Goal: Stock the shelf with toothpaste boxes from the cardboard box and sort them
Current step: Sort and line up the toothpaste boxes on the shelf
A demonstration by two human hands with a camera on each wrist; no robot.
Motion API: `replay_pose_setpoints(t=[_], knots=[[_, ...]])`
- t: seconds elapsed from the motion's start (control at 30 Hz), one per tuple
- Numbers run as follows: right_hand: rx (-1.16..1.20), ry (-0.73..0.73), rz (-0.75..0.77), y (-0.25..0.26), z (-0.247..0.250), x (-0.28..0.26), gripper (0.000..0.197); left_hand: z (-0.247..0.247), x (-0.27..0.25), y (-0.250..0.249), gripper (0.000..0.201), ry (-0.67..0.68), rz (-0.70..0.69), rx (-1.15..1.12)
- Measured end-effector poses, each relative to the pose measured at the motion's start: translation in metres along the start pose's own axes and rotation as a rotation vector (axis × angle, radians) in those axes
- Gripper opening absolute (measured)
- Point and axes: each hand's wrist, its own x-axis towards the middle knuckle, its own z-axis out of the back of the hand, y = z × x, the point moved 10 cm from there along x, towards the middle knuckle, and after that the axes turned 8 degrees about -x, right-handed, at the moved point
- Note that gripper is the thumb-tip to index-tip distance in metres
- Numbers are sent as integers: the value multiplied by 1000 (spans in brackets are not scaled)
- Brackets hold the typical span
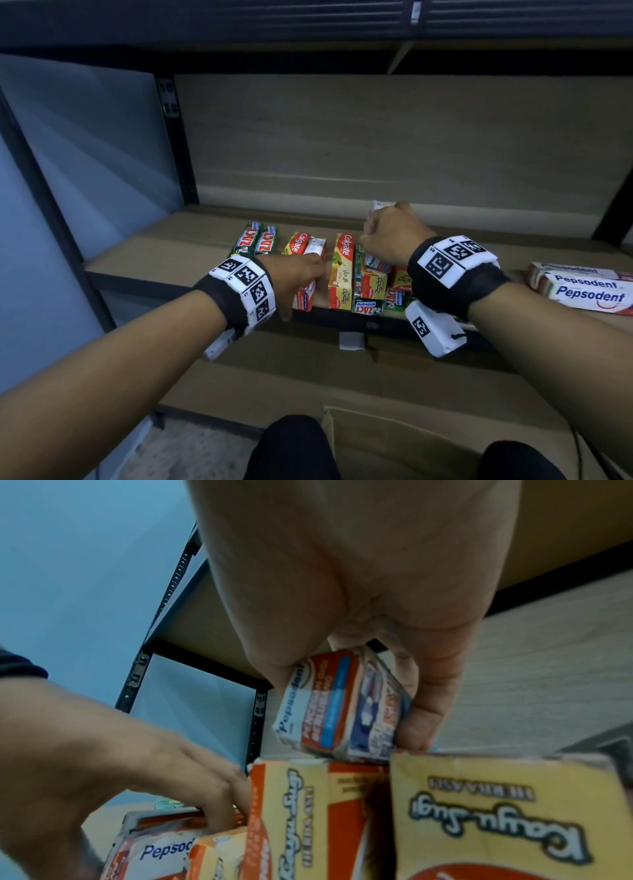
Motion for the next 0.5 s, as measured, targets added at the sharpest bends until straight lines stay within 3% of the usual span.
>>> replay_pose_setpoints(t=[0.27, 0.5], knots=[[58, -88, 149, 0, 14, -8, 10, 19, -11, -11, 40, -137, -258, -6], [109, -25, 261, -1, 20, -13, 24, 28, -12, -31, 44, -162, -308, 63]])
